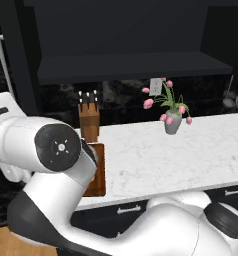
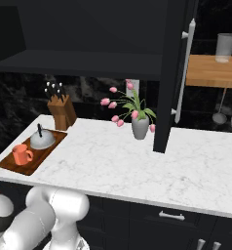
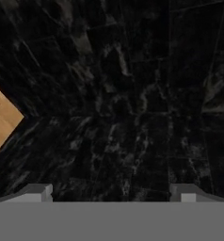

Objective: Pick the kettle from the counter and place it on the tray. Then pick the mug from the cabinet and place it on the tray. Then close the cabinet doors.

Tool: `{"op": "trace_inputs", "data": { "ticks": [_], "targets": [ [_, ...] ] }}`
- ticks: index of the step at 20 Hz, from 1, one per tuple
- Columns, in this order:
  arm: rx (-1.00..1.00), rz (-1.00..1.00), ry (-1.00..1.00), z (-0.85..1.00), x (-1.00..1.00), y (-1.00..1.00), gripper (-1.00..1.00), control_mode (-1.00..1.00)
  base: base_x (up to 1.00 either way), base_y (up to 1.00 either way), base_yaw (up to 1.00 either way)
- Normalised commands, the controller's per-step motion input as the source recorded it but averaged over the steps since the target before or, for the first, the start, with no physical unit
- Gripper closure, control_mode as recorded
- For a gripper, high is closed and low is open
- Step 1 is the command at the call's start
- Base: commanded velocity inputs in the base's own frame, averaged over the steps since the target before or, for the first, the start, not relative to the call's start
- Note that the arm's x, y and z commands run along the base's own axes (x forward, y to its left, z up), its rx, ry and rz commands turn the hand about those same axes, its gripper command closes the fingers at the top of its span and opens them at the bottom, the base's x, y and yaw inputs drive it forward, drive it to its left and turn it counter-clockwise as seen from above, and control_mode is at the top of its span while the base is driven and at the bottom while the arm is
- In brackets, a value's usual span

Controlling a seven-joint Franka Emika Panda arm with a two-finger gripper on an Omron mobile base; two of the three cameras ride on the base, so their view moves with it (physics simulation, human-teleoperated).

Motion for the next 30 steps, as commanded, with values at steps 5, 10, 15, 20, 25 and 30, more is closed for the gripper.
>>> {"op": "trace_inputs", "data": {
  "ticks": [5, 10, 15, 20, 25, 30],
  "targets": [
    [0.00, -0.15, 0.00, 0.00, 0.48, 0.22, -1.00, -1.00, 0.00, 0.00, 0.00],
    [-0.02, -0.15, 0.01, 0.00, 0.30, -0.10, -1.00, -1.00, 0.00, 0.00, 0.00],
    [-0.08, -0.18, 0.00, 0.00, 0.12, -0.33, -1.00, -1.00, 0.00, 0.00, 0.00],
    [-0.08, -0.16, 0.00, 0.00, 0.13, -0.37, -1.00, -1.00, 0.00, 0.00, 0.00],
    [-0.05, -0.10, 0.00, 0.00, 0.15, -0.40, -1.00, -1.00, 0.00, 0.00, 0.00],
    [-0.06, -0.15, 0.00, 0.01, 0.05, -0.61, -1.00, -1.00, 0.00, 0.00, 0.00]
  ]
}}
